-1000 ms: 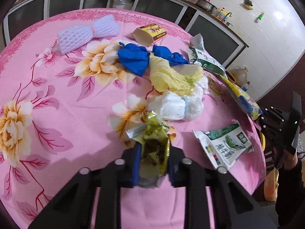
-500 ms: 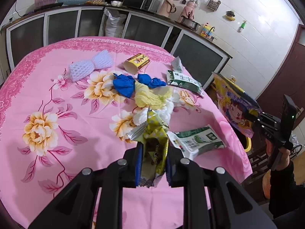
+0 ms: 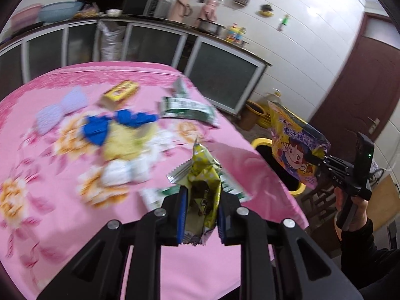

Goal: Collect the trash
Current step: 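Carry both wrappers over the yellow-rimmed bin and open both tools to drop them, then swing both tools back toward the table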

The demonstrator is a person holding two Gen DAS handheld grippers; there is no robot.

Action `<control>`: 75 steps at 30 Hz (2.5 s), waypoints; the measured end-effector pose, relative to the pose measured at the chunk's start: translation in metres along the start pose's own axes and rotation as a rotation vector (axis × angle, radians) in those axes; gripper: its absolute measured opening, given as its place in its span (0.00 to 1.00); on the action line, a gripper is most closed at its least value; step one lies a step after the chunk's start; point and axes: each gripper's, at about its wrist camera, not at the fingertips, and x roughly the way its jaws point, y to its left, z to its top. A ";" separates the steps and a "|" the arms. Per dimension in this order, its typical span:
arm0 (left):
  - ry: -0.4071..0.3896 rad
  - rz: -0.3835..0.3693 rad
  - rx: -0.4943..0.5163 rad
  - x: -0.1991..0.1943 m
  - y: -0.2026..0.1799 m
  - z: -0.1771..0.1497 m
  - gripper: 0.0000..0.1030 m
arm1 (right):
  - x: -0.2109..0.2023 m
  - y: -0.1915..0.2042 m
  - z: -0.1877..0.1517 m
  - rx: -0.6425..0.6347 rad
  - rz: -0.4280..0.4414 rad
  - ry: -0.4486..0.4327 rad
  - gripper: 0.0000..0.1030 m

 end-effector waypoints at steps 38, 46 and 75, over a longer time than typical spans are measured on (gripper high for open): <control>0.181 -0.258 0.268 0.269 -0.209 0.087 0.20 | 0.028 -0.163 -0.044 0.510 -0.102 0.024 0.13; 0.137 -0.229 0.211 0.271 -0.204 0.095 0.76 | 0.035 -0.168 -0.041 0.531 -0.172 0.058 0.44; -0.056 0.074 0.131 0.079 0.007 0.069 0.92 | -0.015 -0.032 -0.004 0.201 -0.067 -0.161 0.59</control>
